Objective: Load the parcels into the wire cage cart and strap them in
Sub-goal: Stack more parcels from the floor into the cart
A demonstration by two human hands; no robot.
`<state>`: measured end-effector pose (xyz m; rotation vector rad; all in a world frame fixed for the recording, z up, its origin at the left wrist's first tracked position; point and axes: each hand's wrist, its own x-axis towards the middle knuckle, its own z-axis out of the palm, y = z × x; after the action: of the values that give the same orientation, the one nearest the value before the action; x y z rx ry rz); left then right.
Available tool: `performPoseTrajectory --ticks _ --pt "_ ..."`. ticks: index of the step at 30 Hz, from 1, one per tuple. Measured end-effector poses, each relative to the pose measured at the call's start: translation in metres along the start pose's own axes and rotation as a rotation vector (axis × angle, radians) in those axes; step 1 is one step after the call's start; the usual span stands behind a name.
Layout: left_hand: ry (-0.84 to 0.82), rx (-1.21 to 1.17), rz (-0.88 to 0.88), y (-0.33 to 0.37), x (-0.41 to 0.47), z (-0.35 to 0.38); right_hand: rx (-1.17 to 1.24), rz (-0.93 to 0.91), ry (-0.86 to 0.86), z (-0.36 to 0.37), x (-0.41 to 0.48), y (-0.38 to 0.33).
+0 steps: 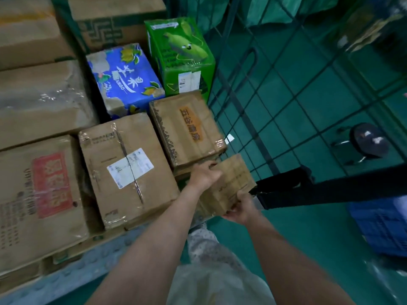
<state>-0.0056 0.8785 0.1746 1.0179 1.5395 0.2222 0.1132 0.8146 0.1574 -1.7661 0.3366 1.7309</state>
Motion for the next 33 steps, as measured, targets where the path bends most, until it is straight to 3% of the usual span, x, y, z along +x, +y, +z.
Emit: performPoseTrajectory --ticks 11,15,24,30,33 --pt "0.234 -0.036 -0.085 -0.009 0.028 0.007 -0.058 0.118 -0.056 0.029 0.055 -0.003" --pt "0.356 -0.071 -0.192 -0.022 0.019 0.006 -0.225 0.093 -0.073 0.045 0.071 0.018" --pt "0.309 -0.107 -0.257 -0.022 0.02 -0.012 -0.834 0.161 -0.019 0.054 0.062 0.01" --pt "0.398 -0.339 -0.228 -0.013 0.0 -0.031 -1.066 -0.024 0.057 0.075 0.045 -0.007" --pt "0.488 -0.517 -0.189 -0.016 -0.017 -0.048 -1.103 -0.309 0.016 0.096 0.029 -0.006"
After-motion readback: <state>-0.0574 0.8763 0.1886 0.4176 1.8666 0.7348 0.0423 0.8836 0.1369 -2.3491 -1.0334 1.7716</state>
